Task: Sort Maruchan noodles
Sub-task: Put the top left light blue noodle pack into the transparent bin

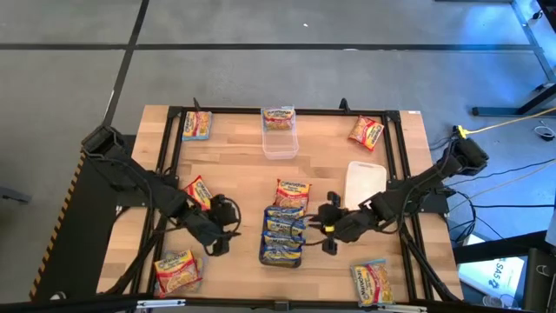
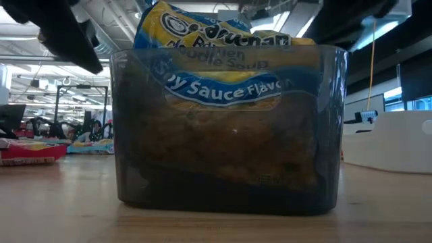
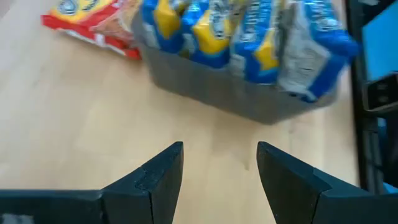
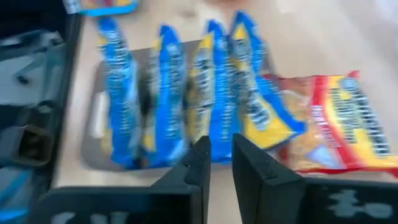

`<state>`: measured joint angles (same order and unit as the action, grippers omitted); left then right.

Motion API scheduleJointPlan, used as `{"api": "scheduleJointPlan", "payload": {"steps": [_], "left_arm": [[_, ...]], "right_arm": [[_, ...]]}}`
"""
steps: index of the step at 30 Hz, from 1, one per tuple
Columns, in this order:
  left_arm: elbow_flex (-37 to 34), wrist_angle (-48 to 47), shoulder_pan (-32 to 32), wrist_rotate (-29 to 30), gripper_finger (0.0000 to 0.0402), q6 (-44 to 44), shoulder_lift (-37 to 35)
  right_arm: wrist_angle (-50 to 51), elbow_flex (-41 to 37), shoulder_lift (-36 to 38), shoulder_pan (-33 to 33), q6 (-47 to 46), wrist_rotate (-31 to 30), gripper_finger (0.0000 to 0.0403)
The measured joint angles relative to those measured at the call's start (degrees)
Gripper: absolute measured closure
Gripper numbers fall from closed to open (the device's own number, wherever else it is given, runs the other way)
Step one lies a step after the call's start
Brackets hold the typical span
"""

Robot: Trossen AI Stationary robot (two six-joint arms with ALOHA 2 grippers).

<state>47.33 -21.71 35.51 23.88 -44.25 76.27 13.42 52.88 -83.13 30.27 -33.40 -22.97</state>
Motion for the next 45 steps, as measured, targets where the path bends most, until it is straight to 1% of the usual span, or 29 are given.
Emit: {"api": "scheduleJointPlan", "payload": {"steps": [5,7,9,11,13,17,19,23,26,31,33,36,38,42,45], "left_arm": [[0.1,-0.4,-4.1,0.0,0.0204,6.3,0.3],[0.1,-0.7,-6.7,0.1,0.0204,7.4,0.3],[0.1,-1.4,-10.0,-0.2,0.0204,7.3,0.3],[0.1,-2.6,-13.5,-1.3,0.0204,6.7,0.3],[0.1,-4.3,-17.5,-2.8,0.0204,6.0,0.3],[0.1,-7.7,-25.1,-4.4,0.0204,6.1,0.2],[0.1,-10.6,-29.6,-3.6,0.0204,6.5,-0.6],[0.1,-15.8,-40.6,-1.5,0.0204,8.3,-1.7],[0.1,-17.2,-49.7,-1.6,0.0204,12.0,-1.4],[0.2,-15.3,-65.9,-7.2,0.0204,19.4,0.7],[0.4,-15.4,-72.1,-7.6,0.0204,22.0,1.8],[1.7,-15.5,-79.4,-6.5,0.0204,24.8,4.3],[2.9,-16.7,-83.1,-5.3,0.0204,26.6,6.3],[5.1,-16.4,-87.3,-2.3,0.0204,29.2,11.1],[5.3,-16.5,-89.5,-2.8,0.0204,29.7,14.7]], "right_arm": [[3.8,-0.9,0.1,-0.8,1.9,-11.9,0.0361],[7.2,-0.9,0.1,-1.9,3.3,-14.2,0.0361],[9.5,-0.9,0.1,-3.4,4.9,-15.0,0.036],[11.3,-0.9,0.1,-5.3,5.4,-14.0,0.0353],[12.3,-0.9,0.1,-7.3,5.3,-11.9,0.0334],[12.5,-0.9,0.1,-10.7,5.2,-8.0,0.0268],[12.5,-0.9,0.1,-12.1,5.0,-5.2,0.0231],[12.5,-0.9,0.1,-13.2,4.5,-0.6,0.0175],[12.5,-0.9,0.1,-13.0,3.0,0.0,0.0152],[12.8,-0.9,0.0,-13.0,2.1,0.1,0.0142],[13.2,-0.9,0.0,-13.0,2.1,-0.2,0.0141],[14.0,-0.9,0.0,-13.0,2.3,-1.8,0.0141],[13.7,-0.9,0.0,-13.0,2.8,-2.8,0.0141],[12.9,-2.0,0.0,-13.0,3.3,-3.5,0.0141],[12.3,-3.6,0.0,-13.0,2.8,-3.1,0.0141]]}}
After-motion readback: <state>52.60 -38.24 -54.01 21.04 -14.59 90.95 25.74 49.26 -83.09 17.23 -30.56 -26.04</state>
